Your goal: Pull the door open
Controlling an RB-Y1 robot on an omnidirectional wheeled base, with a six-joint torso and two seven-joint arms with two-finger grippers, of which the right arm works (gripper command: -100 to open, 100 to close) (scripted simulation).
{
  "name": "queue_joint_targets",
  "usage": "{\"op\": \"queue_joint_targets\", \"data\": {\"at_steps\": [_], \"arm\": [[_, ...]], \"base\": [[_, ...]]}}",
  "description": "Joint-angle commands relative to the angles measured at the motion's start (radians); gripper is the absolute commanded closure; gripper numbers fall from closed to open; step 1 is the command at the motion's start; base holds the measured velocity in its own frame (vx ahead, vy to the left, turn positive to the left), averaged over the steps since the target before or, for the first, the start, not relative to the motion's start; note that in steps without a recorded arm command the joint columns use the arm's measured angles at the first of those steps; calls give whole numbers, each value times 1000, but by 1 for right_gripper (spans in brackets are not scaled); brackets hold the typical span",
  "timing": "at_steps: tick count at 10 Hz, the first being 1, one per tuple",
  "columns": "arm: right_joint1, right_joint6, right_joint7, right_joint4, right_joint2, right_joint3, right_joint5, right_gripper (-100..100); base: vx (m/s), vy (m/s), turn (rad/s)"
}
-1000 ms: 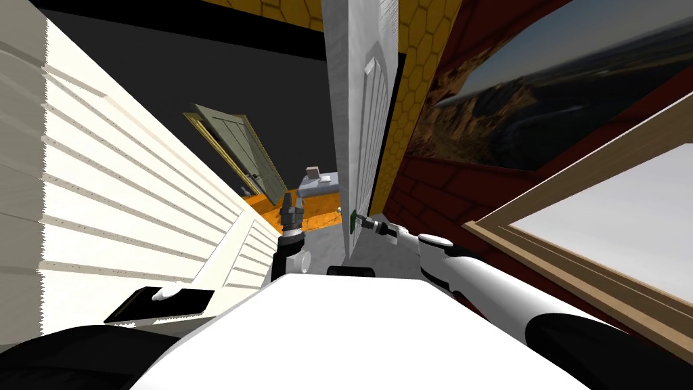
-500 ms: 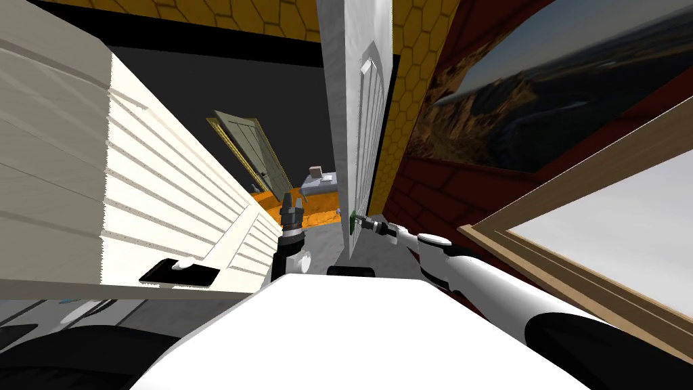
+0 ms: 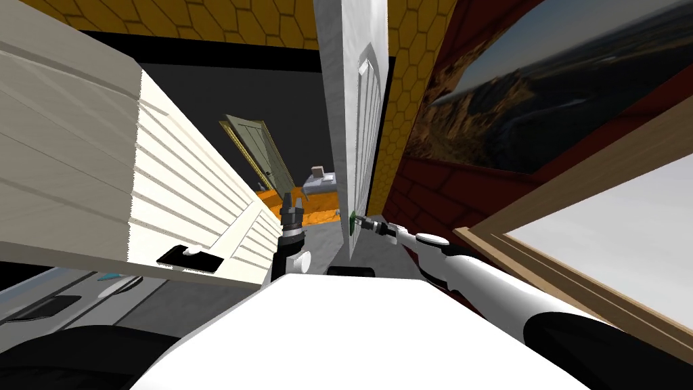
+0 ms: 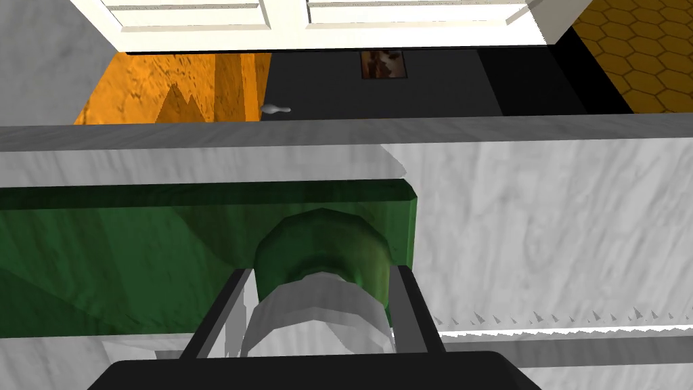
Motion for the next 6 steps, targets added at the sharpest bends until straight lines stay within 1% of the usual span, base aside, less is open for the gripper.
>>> {"op": "queue_joint_targets", "data": {"at_steps": [1,3,6], "arm": [[-1,-5,-1,4,3,3,0,100],[-3,-10,-2,9,5,6,-1,100],[-6,-21,-4,19,9,13,-3,100]], "base": [[-38,-163,115],[-39,-177,118],[-43,-195,132]]}}
